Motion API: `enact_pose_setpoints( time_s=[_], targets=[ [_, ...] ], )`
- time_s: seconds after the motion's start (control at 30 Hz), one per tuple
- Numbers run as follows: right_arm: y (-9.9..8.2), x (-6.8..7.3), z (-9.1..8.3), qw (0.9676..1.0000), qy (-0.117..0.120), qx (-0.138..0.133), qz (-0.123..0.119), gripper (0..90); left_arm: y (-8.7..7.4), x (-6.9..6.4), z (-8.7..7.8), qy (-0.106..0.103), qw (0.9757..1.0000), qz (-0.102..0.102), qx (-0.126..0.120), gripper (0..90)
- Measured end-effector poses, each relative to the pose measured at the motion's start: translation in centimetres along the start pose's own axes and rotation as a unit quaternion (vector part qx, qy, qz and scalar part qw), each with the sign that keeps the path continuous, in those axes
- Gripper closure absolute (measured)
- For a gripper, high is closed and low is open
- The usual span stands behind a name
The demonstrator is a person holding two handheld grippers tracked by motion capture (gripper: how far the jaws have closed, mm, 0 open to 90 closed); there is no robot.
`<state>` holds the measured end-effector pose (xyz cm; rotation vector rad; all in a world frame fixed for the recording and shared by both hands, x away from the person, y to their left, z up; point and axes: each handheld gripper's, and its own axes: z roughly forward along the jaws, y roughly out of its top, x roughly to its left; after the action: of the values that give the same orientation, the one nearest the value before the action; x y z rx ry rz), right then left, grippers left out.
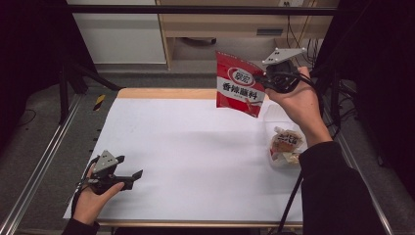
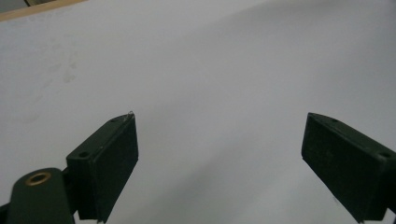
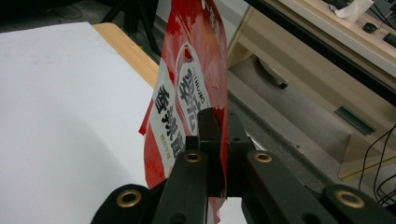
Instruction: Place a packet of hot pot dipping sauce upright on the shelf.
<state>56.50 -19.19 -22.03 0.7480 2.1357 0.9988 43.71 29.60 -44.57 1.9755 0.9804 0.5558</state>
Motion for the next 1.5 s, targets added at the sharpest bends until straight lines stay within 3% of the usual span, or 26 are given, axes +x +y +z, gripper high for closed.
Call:
enact_pose_setpoints(
  time_s=[0.3,0.67,0.87,1.5],
  targets=[
    [-0.7,-1.3,0.0,0.9998,-0.009,0.000,0.016,89.6,-0.1,0.1,0.0,0.003,1.0000,-0.001,0.001,10.8],
    [-2.2,-2.8,-1.5,0.9990,-0.026,0.001,0.036,89.7,-0.1,0.1,0.0,0.005,1.0000,0.000,0.002,10.8],
    [-3.7,-3.6,-2.4,0.9983,-0.032,0.000,0.048,89.7,0.0,0.0,0.1,0.005,0.9999,0.012,0.007,10.8],
    [-9.1,-6.5,-4.8,0.9945,-0.061,0.028,0.080,89.6,0.0,0.0,0.2,0.005,0.9998,0.014,0.010,10.8]
  ],
)
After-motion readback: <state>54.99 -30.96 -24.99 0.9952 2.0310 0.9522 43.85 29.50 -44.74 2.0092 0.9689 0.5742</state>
